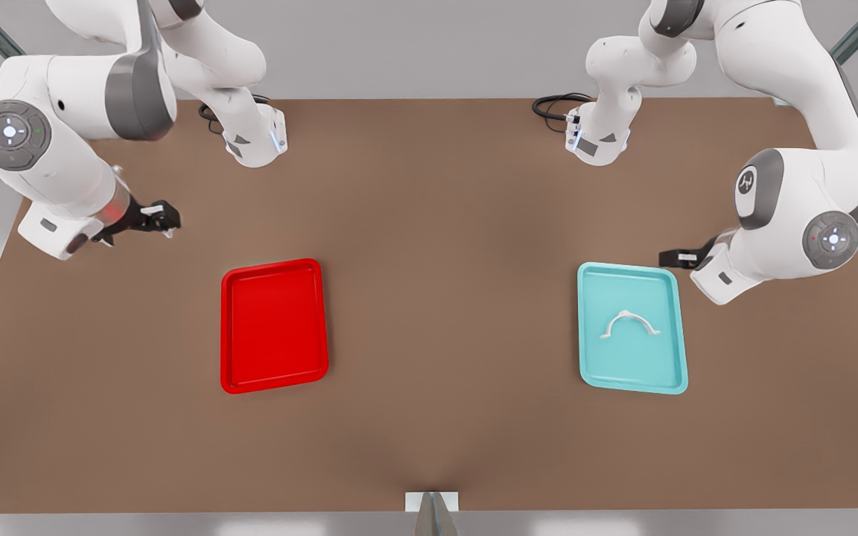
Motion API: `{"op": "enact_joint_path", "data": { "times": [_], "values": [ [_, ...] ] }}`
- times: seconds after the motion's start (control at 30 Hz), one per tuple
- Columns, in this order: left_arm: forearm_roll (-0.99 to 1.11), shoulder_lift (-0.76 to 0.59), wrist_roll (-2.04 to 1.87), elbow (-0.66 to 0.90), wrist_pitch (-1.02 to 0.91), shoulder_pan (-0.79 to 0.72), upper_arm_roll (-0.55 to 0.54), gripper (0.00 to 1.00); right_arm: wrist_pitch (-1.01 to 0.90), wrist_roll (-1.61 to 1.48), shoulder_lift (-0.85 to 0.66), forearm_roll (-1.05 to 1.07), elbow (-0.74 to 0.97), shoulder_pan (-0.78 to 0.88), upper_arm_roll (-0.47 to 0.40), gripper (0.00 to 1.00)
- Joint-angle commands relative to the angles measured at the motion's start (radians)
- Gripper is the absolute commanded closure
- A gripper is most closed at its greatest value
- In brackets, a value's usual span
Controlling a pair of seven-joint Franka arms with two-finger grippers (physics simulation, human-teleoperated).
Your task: Take the drainage pipe clamp from the left arm, pass it to the right arm, and place it in the plate on the right side
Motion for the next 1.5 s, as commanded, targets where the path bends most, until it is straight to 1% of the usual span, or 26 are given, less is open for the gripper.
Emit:
{"op": "enact_joint_path", "data": {
  "times": [0.0,0.07,0.1,0.13,0.17,0.2,0.23,0.27,0.3,0.33,0.4,0.47,0.53,0.57,0.7,0.97,1.03,1.07,1.1,1.13,1.17,1.2,1.27,1.43,1.47],
  "values": [
    [0.001,-0.001,0.115,0.0,0.037,0.001,0.0,0.0,0.055,-0.036,-0.016,0.017,-0.013,-0.003,0.0,0.0],
    [0.0,0.0,0.069,-0.014,0.04,0.001,0.021,0.0,0.055,-0.036,-0.017,0.023,-0.014,-0.005,-0.002,0.0],
    [-0.002,0.028,-0.042,-0.055,0.101,0.001,0.055,0.0,0.055,-0.036,-0.017,0.023,-0.016,-0.005,-0.002,0.0],
    [-0.004,0.046,-0.077,-0.147,0.265,0.003,0.109,0.0,0.055,-0.036,-0.017,0.023,-0.016,-0.012,-0.002,0.0],
    [-0.01,0.059,-0.146,-0.271,0.466,0.003,0.149,0.0,0.055,-0.036,-0.014,0.024,-0.016,-0.018,-0.002,0.0],
    [-0.01,0.077,-0.264,-0.327,0.573,0.004,0.152,0.0,0.055,-0.036,-0.013,0.032,-0.017,-0.018,-0.002,0.0],
    [-0.02,0.106,-0.402,-0.402,0.733,0.006,0.152,0.0,0.052,-0.036,-0.013,0.033,-0.019,-0.018,-0.002,0.0],
    [-0.062,0.118,-0.412,-0.456,0.843,0.007,0.152,0.0,0.05,-0.036,-0.013,0.035,-0.019,-0.018,-0.002,0.0],
    [-0.096,0.131,-0.413,-0.514,0.948,0.013,0.152,0.0,0.05,-0.036,-0.013,0.035,-0.02,-0.018,-0.002,0.0],
    [-0.097,0.132,-0.441,-0.555,1.008,0.012,0.152,0.0,0.049,-0.036,-0.013,0.035,-0.02,-0.018,-0.002,0.0],
    [-0.097,0.16,-0.513,-0.603,1.075,0.006,0.15,0.0,0.046,-0.036,-0.013,0.035,-0.02,-0.018,-0.002,0.0],
    [-0.097,0.183,-0.645,-0.627,1.083,0.001,0.15,0.0,0.043,-0.048,-0.013,0.035,-0.02,-0.018,0.0,0.0],
    [-0.089,0.2,-0.686,-0.667,1.14,-0.011,0.15,0.0,0.043,-0.05,-0.013,0.032,-0.026,-0.017,0.0,0.0],
    [-0.088,0.207,-0.724,-0.667,1.167,-0.013,0.15,0.0,0.043,-0.051,-0.012,0.02,-0.026,-0.017,0.0,0.0],
    [-0.082,0.227,-0.875,-0.629,1.167,-0.026,0.15,0.0,0.05,-0.051,-0.004,0.007,-0.023,-0.006,0.004,0.0],
    [-0.077,0.25,-0.924,-0.63,1.166,-0.028,0.146,0.0,0.039,-0.051,0.002,0.009,-0.025,-0.006,0.004,0.0],
    [-0.024,0.275,-0.895,-0.63,1.164,-0.028,0.137,0.0,0.039,-0.053,0.003,0.009,-0.025,-0.006,0.004,0.0],
    [-0.022,0.275,-0.893,-0.63,1.16,-0.028,0.135,0.03,0.039,-0.051,0.003,0.009,-0.026,-0.006,0.003,0.0],
    [-0.022,0.275,-0.893,-0.63,1.153,-0.028,0.135,0.15,0.038,-0.053,0.003,0.009,-0.026,-0.006,0.004,0.0],
    [-0.022,0.273,-0.893,-0.63,1.153,-0.028,0.135,0.24,0.039,-0.053,0.003,0.009,-0.025,-0.006,0.004,0.0],
    [-0.022,0.267,-0.887,-0.63,1.137,-0.025,0.135,0.29,0.039,-0.053,0.005,0.009,-0.025,-0.006,0.004,0.0],
    [-0.022,0.254,-0.881,-0.63,1.115,-0.025,0.135,0.29,0.041,-0.053,0.005,0.009,-0.025,-0.009,0.004,0.0],
    [-0.022,0.252,-0.879,-0.63,1.112,-0.025,0.135,0.38,0.038,-0.054,0.008,0.009,-0.026,-0.008,0.004,0.0],
    [-0.034,0.266,-0.869,-0.632,1.12,-0.023,0.132,0.38,0.03,-0.056,0.011,0.009,-0.026,-0.006,0.004,0.0],
    [-0.037,0.266,-0.87,-0.632,1.12,-0.023,0.132,0.43,0.027,-0.056,0.011,0.01,-0.026,-0.006,0.004,0.0]
  ]
}}
